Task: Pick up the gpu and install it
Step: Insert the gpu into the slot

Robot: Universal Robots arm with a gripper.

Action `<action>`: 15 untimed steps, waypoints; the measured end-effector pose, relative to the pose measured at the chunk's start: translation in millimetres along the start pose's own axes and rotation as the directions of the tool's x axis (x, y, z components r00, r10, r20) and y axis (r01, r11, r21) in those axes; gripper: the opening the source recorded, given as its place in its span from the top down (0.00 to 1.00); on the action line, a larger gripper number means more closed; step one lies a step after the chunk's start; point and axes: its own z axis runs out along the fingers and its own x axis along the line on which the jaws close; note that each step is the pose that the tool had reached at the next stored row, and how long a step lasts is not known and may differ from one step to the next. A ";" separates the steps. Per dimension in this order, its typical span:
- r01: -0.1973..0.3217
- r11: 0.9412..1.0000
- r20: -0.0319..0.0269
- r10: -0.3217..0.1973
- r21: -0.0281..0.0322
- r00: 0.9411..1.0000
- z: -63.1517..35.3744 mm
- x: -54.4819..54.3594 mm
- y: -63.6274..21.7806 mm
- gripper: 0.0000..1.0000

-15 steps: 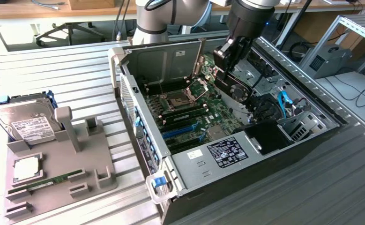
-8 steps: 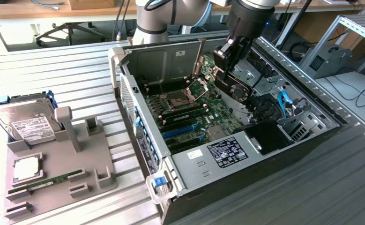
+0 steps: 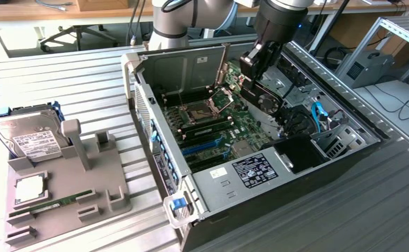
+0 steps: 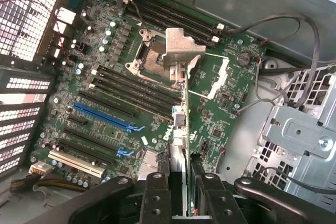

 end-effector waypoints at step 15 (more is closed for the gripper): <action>0.049 0.999 -0.002 -0.049 -0.001 0.999 0.1 0.0 0.0 0.73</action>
